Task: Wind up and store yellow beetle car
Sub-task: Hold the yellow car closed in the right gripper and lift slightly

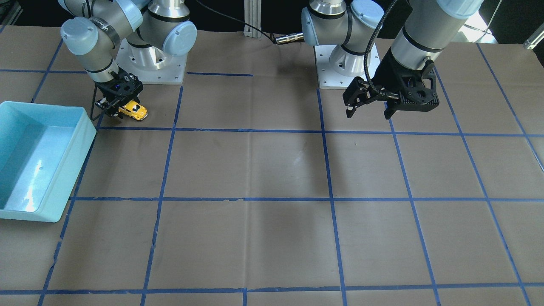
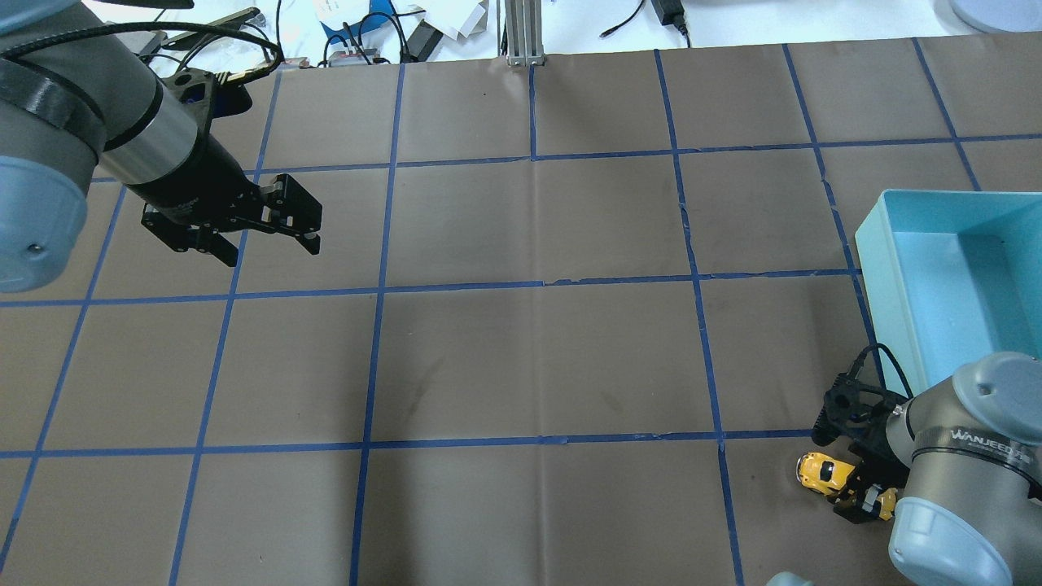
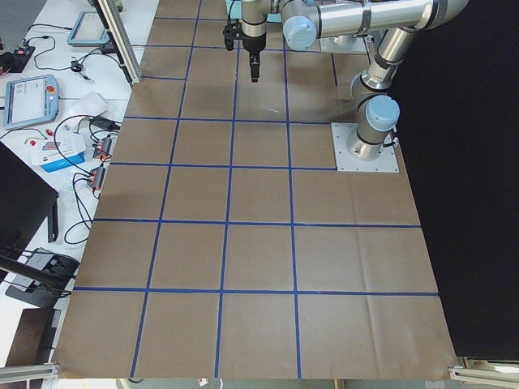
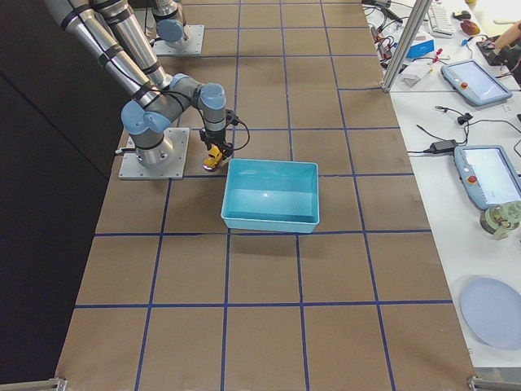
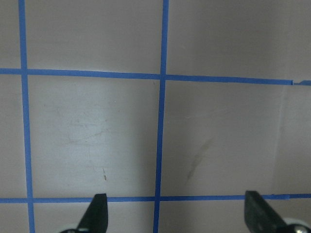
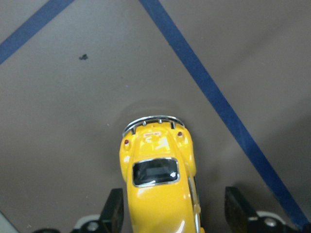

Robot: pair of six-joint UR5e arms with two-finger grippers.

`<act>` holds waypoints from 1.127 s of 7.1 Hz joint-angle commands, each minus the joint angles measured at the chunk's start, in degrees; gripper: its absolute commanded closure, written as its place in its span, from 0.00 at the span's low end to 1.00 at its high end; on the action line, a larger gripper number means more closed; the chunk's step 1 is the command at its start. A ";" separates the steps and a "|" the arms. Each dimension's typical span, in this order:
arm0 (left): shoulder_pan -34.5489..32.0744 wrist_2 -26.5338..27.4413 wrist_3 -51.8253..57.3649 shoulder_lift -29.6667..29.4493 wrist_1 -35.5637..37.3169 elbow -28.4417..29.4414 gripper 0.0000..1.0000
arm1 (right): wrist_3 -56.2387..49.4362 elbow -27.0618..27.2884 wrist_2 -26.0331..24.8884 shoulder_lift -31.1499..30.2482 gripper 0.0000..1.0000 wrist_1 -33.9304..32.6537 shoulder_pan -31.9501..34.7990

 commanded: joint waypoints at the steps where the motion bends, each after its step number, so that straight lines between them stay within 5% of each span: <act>1: 0.00 0.00 0.00 0.00 0.00 -0.03 0.00 | 0.42 -0.06 -0.24 -0.09 0.43 -0.01 -0.13; 3: 0.00 0.00 0.09 0.17 0.00 0.06 0.00 | 0.69 -0.14 -0.86 -0.09 0.56 -0.62 -0.13; 8: 0.00 0.26 0.88 0.09 0.26 0.06 0.00 | 1.30 -4.70 -2.97 -0.79 0.60 3.82 -0.13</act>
